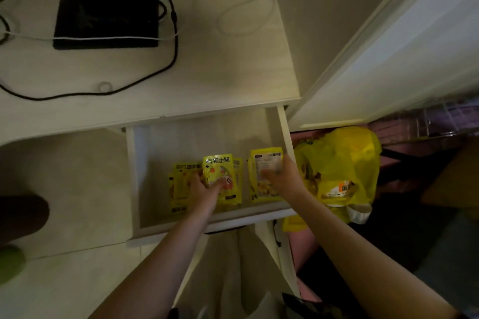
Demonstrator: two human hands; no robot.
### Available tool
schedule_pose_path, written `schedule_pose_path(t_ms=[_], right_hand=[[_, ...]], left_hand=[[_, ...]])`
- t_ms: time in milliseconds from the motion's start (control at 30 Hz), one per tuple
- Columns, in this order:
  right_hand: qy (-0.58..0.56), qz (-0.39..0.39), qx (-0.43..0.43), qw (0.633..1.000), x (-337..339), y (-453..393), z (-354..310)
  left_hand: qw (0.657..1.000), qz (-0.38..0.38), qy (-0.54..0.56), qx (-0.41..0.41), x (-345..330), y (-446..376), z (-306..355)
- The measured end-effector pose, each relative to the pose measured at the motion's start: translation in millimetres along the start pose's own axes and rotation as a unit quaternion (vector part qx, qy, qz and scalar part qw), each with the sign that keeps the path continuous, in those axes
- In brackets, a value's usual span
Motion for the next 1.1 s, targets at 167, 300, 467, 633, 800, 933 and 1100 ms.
schedule_pose_path(t_ms=[167,300,467,633,800,933,1100], right_hand=[[0.04,-0.04,-0.031,0.998,-26,-29,14],[0.035,-0.074,-0.053,0.995,-44,-49,24],[0.056,-0.111,-0.06,0.99,-52,-68,29],[0.12,-0.086,-0.07,0.987,-45,-80,39],[0.189,-0.079,-0.072,0.976,-36,-74,40],[0.212,-0.076,-0.065,0.972,-25,-57,34],[0.248,-0.117,-0.035,0.961,-15,-24,20]], left_hand=[[0.999,-0.01,-0.024,0.018,-18,-21,-9],[0.998,-0.02,-0.048,0.024,-28,-33,-17],[0.996,-0.022,-0.08,0.013,-38,-51,-24],[0.991,-0.062,-0.121,-0.01,-44,-58,-26],[0.975,-0.068,-0.209,-0.042,-38,-53,-24],[0.966,-0.059,-0.245,-0.052,-18,-45,-19],[0.971,-0.019,-0.231,-0.06,24,-24,-15]])
Point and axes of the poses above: each hand's wrist, its own y-axis away from the middle knuckle, its own x-axis out of the back of the hand, z = x × y, the point moved 4 cm from there along -y, towards the middle knuckle, and after that the axes turned 2 degrees about -x, right-handed, at the moved point
